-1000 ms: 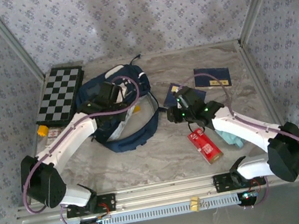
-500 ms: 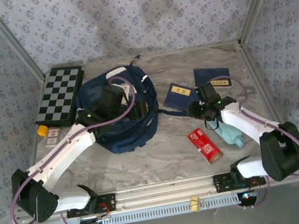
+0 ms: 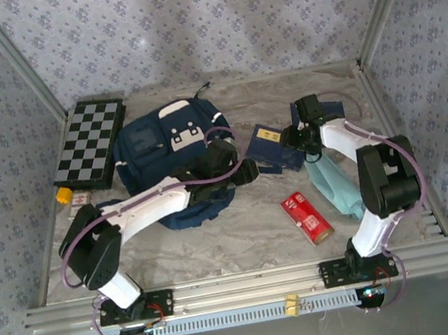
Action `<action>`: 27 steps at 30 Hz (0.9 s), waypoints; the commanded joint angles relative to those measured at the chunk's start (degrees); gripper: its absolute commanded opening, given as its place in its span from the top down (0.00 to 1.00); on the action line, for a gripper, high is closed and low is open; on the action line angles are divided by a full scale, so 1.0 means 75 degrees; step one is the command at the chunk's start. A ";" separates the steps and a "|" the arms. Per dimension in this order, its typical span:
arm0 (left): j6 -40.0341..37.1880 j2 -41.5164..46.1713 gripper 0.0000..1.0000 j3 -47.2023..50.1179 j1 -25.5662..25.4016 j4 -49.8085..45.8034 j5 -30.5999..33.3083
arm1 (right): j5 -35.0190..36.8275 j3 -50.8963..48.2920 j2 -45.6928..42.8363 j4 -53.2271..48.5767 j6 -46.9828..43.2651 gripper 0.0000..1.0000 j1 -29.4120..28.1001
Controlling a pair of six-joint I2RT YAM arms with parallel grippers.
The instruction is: Pack the student bag
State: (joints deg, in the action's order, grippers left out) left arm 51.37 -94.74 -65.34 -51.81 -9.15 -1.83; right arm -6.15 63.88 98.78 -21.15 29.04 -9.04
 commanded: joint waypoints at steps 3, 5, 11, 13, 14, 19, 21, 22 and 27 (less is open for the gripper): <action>0.0499 -0.0609 0.39 -0.0480 -0.0050 0.0574 0.0222 | -0.0051 0.1145 0.0911 -0.0326 -0.0320 0.36 0.0088; 0.0614 -0.0823 0.39 -0.0499 -0.0041 0.0797 0.0156 | -0.0018 0.1536 0.1285 -0.0431 -0.0421 0.36 0.0065; 0.0508 -0.1420 0.40 -0.0835 -0.0054 0.0779 0.0085 | 0.0396 0.2436 0.1921 -0.0588 -0.0692 0.33 0.0069; 0.0430 -0.1569 0.40 -0.0975 -0.0045 0.0685 0.0123 | 0.0567 0.2954 0.2262 -0.0939 -0.0801 0.33 0.0063; 0.0395 -0.1639 0.40 -0.1059 -0.0042 0.0583 0.0165 | 0.0572 0.3134 0.2407 -0.0999 -0.0902 0.32 0.0053; 0.0244 -0.1790 0.40 -0.1076 -0.0041 0.0238 0.0482 | 0.0220 0.3661 0.3033 -0.1065 -0.1108 0.31 0.0009; 0.0211 -0.1840 0.41 -0.1026 -0.0007 0.0137 0.0506 | 0.0142 0.3828 0.3189 -0.1076 -0.1196 0.30 -0.0045; 0.0184 -0.1852 0.41 -0.0983 0.0007 0.0100 0.0485 | 0.0141 0.3924 0.3271 -0.1144 -0.1223 0.30 -0.0080; 0.0040 -0.1653 0.41 -0.0665 0.0052 -0.0066 0.0694 | 0.0199 0.3946 0.3307 -0.1376 -0.1255 0.30 -0.0212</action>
State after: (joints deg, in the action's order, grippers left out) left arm 53.21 -107.74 -71.68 -51.77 -7.51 1.37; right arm -4.29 92.18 123.20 -27.92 21.10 -9.78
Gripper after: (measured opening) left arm 0.586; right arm 0.703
